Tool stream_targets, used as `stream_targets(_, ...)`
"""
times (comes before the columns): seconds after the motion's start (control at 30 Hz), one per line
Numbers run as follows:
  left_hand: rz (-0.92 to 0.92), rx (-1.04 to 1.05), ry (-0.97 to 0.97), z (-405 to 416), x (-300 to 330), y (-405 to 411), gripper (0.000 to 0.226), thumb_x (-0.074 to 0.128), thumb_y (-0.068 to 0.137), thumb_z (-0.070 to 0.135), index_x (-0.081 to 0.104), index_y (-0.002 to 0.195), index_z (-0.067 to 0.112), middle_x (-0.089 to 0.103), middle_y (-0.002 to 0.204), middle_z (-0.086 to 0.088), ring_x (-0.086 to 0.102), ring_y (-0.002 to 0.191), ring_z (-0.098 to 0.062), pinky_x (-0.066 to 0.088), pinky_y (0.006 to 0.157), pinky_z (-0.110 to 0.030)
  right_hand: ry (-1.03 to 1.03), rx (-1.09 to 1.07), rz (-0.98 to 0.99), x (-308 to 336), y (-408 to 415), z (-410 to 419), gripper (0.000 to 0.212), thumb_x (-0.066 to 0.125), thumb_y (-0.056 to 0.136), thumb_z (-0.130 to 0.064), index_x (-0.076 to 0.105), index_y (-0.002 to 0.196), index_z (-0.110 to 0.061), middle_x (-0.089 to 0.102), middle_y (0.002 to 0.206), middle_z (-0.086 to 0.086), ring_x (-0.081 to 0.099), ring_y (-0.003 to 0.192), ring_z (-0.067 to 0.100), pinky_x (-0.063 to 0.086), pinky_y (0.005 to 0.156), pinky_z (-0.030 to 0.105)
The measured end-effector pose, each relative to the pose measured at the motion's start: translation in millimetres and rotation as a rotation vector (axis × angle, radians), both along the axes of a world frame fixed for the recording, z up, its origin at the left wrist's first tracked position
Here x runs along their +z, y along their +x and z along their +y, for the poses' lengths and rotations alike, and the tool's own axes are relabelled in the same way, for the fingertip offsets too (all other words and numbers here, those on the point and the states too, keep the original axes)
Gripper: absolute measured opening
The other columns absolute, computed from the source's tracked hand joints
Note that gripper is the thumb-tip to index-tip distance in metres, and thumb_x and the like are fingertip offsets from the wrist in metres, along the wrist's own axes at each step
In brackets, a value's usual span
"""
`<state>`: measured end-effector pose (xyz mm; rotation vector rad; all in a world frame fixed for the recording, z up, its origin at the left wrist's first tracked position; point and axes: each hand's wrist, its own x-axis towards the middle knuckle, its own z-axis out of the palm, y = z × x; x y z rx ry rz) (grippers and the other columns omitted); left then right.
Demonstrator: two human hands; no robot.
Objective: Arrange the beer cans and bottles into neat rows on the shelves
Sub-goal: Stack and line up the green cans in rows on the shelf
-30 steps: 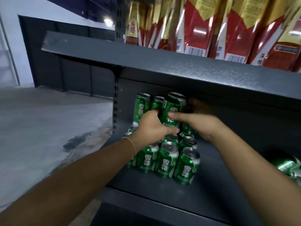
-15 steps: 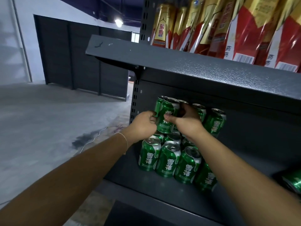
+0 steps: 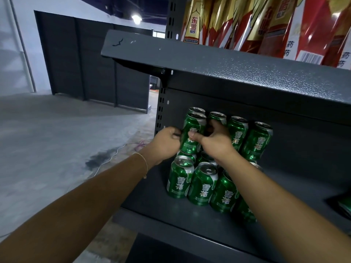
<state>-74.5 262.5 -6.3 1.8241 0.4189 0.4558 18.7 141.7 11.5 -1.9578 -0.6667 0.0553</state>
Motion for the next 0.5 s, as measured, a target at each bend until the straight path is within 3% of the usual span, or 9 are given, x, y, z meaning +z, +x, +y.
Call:
stream_targets(0.2,-0.008,-0.016,-0.026,1.9,-2.4,1.4,0.031,0.052,0.085,0.000,0.055,0.116,0.006,0.067,0.088,-0.006,0.067,0.090,-0.030,0.052,0.073,-0.033,-0.002,0.000,-0.007,-1.2,-1.1,1.2,0.083,0.083,0.074,-0.040,0.041,0.143,-0.020,0.056,0.136,0.001,0.054,0.123,0.022,0.047,0.095,0.030)
stream_targets(0.33,-0.013,-0.009,-0.025,2.8,-3.8,1.5,0.028,0.054,0.084,-0.001,0.053,0.109,0.012,0.069,0.095,-0.011,0.068,0.096,-0.034,0.047,0.062,-0.028,0.002,0.005,-0.028,0.1,-4.0,-3.4,0.081,0.079,0.081,-0.034,0.036,0.147,-0.015,0.050,0.144,0.004,0.049,0.124,0.019,0.038,0.089,0.023)
stream_targets(0.43,0.009,0.032,0.051,1.9,-5.4,2.2,0.036,0.056,0.078,0.010,0.055,0.114,0.008,0.069,0.102,-0.012,0.066,0.098,-0.030,0.055,0.078,-0.037,-0.011,0.017,-0.041,0.5,-5.4,-6.9,0.082,0.078,0.082,-0.036,0.035,0.148,-0.015,0.048,0.146,0.004,0.047,0.130,0.021,0.037,0.091,0.022)
stream_targets(0.5,0.023,0.138,0.245,-0.7,-4.7,2.3,0.039,0.053,0.079,0.009,0.057,0.118,0.006,0.065,0.103,-0.010,0.061,0.097,-0.024,0.053,0.088,-0.038,-0.008,0.024,-0.063,0.3,-5.2,-9.8,0.083,0.078,0.080,-0.041,0.037,0.147,-0.018,0.051,0.142,0.002,0.050,0.128,0.020,0.041,0.093,0.024)
